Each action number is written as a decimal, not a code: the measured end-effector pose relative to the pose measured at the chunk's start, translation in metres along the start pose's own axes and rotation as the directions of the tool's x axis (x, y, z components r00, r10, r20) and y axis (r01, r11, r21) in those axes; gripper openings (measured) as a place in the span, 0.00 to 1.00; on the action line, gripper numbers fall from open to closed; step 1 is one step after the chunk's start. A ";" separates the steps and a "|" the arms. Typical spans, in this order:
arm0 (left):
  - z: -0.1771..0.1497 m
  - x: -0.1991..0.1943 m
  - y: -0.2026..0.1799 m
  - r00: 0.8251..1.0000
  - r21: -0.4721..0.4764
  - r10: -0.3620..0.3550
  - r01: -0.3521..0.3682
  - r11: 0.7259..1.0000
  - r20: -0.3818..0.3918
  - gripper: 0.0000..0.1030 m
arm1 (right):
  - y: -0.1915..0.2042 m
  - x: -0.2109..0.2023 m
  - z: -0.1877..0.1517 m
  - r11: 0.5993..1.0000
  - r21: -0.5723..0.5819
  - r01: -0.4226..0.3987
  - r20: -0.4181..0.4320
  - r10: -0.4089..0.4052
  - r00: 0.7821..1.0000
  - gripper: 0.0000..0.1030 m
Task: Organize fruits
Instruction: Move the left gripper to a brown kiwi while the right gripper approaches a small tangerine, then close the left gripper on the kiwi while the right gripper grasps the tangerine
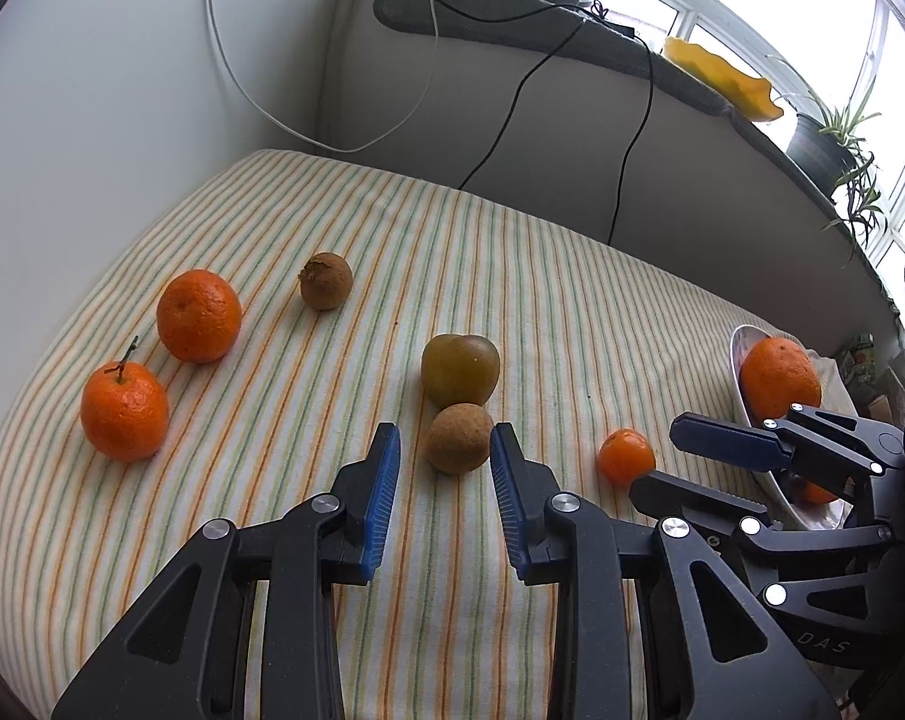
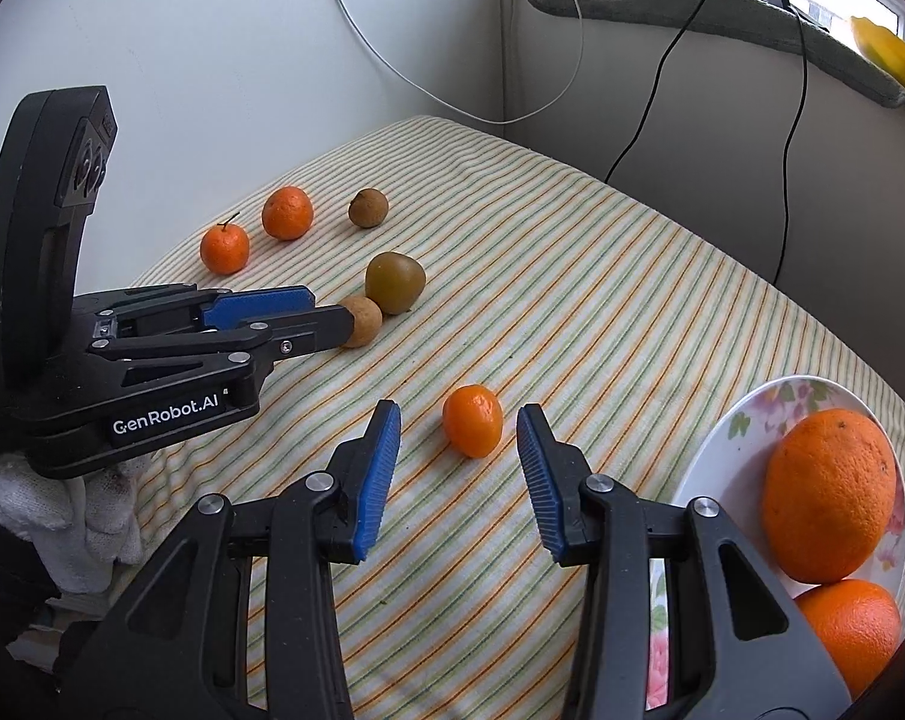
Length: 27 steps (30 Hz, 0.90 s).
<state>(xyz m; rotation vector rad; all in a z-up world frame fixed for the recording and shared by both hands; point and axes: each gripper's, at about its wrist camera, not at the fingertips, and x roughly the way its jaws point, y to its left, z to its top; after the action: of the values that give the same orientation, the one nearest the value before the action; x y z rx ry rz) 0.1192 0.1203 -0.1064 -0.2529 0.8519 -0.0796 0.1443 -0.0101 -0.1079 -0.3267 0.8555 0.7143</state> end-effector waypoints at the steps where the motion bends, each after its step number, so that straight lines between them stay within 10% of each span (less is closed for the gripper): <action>1: 0.000 0.001 0.000 1.000 0.001 -0.002 0.002 1.000 -0.002 0.29 | 0.000 0.001 0.001 1.000 -0.001 0.000 -0.004 0.000 1.000 0.41; 27: 0.002 0.019 -0.007 0.998 0.030 -0.031 0.032 0.999 -0.049 0.24 | -0.005 0.031 0.003 1.000 -0.010 0.003 -0.068 -0.004 0.998 0.24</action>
<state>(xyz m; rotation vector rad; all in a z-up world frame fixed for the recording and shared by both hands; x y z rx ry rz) 0.1331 0.1110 -0.1172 -0.2362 0.8944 -0.1285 0.1632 0.0013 -0.1300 -0.3630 0.9159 0.7076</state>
